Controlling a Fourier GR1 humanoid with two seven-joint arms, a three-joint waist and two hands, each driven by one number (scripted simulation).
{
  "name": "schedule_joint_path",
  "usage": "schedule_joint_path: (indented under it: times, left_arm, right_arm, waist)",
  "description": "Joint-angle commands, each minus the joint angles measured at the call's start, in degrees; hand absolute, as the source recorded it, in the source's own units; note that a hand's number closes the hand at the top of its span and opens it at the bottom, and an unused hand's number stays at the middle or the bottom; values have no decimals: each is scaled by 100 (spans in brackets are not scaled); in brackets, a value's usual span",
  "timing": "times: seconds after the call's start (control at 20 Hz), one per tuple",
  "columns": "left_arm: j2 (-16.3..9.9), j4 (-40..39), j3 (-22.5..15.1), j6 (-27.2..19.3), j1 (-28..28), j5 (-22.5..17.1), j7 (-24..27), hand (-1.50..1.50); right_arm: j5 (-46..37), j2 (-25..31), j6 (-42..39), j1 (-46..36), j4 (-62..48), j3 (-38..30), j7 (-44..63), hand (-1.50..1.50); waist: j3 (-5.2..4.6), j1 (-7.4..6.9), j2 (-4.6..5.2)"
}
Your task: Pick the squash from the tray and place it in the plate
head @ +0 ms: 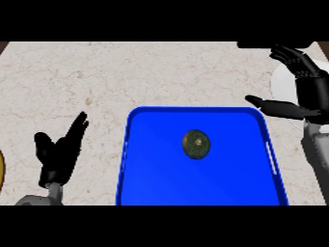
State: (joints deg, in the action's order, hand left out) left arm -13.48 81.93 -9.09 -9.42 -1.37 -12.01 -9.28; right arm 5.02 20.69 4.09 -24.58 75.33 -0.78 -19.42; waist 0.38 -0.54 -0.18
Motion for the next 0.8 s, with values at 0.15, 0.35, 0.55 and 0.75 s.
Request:
schedule_joint_path:
  times: [0.15,0.35,0.55,0.75]
  left_arm:
    - [256,-105,-134,106,189,-47,-101,0]
    - [273,-107,-214,79,332,73,-22,0]
    - [126,-9,-18,227,407,-56,-27,0]
    - [208,-276,44,246,167,-22,-95,0]
  right_arm:
    - [-512,874,-671,-69,454,345,771,-150]
    - [-1147,1397,-1325,38,725,1130,1334,-150]
    - [-1276,1468,-1688,-30,1688,1549,2439,-150]
    - [-1753,1301,-1660,27,1842,1807,2947,-150]
  waist:
    - [-46,58,4]
    - [-55,38,-2]
    - [-53,101,-34]
    - [-44,80,9]
